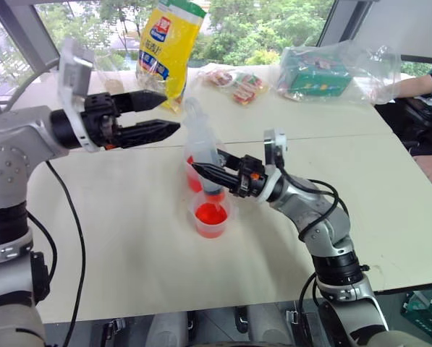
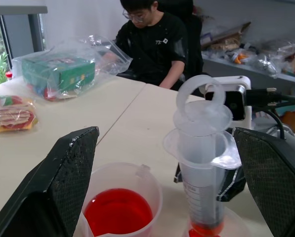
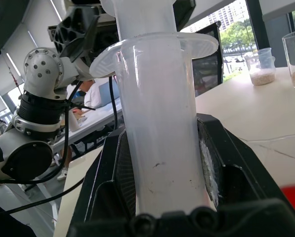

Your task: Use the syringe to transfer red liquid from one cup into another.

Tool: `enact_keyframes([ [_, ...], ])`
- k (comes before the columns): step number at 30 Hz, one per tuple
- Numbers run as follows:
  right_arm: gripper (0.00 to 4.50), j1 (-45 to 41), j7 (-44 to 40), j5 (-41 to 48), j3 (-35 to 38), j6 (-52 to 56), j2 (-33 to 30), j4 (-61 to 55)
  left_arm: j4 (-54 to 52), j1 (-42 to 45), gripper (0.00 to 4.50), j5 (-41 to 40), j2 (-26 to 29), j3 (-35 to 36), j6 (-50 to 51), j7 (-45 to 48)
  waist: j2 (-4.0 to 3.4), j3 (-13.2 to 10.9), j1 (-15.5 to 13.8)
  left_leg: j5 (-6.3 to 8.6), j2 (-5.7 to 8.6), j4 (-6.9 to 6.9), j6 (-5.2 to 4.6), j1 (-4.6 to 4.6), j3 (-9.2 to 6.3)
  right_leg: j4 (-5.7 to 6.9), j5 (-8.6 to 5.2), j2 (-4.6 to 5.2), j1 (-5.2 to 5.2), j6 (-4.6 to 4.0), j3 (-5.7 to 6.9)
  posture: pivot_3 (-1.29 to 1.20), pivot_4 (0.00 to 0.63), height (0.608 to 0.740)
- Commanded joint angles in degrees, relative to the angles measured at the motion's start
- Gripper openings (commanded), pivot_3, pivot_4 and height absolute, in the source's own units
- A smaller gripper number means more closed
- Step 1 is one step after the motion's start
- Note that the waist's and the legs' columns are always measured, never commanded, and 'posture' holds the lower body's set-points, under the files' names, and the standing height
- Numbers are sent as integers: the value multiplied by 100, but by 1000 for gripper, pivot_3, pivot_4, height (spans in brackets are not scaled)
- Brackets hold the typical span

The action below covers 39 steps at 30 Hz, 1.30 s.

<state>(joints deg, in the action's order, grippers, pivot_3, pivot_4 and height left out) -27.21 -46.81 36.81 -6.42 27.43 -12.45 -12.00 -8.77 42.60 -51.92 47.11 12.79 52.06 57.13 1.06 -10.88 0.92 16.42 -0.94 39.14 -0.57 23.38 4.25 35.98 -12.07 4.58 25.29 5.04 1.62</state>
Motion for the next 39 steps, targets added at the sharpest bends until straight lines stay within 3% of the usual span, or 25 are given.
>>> enact_keyframes([
  [1, 1382, -148, -85, 29, 47, -84, -19, -117, -43, 68, 4464, -25, 54, 191, -131, -26, 0, 0, -3, 0, 0, 0, 0, 0, 0, 0, 0, 0, 0, 0, 0, 0, 150, 740],
  [16, 1382, -155, -83, 21, 46, -40, -44, -199, 41, 412, 4464, 357, -780, -318, -509, -520, 0, 0, -12, 0, 1, 0, 0, 0, 0, 0, 0, 0, -1, 1, 0, 0, 150, 740],
  [19, 1382, -163, -71, 25, 55, -26, -43, -217, 26, 469, 3597, 351, -923, -394, -512, -534, 0, 0, -12, 0, 1, 0, 0, 0, 0, 0, 0, 0, -1, 1, 0, 0, 150, 740],
  [26, 1382, -194, -3, 77, 75, 41, -4, -288, -171, 466, 48, 200, -1035, -424, -337, -503, 0, 0, -11, 0, 1, 0, 0, 0, 0, 0, 1, 0, -1, 1, 0, 0, 150, 740],
  [39, 1382, -542, 478, 663, 339, 551, 190, -627, -435, 323, 13, 131, -1022, -608, -160, -347, 0, 0, -11, 0, 1, 0, 0, 0, -1, 1, 1, 0, -1, 1, 0, 0, 150, 740],
])
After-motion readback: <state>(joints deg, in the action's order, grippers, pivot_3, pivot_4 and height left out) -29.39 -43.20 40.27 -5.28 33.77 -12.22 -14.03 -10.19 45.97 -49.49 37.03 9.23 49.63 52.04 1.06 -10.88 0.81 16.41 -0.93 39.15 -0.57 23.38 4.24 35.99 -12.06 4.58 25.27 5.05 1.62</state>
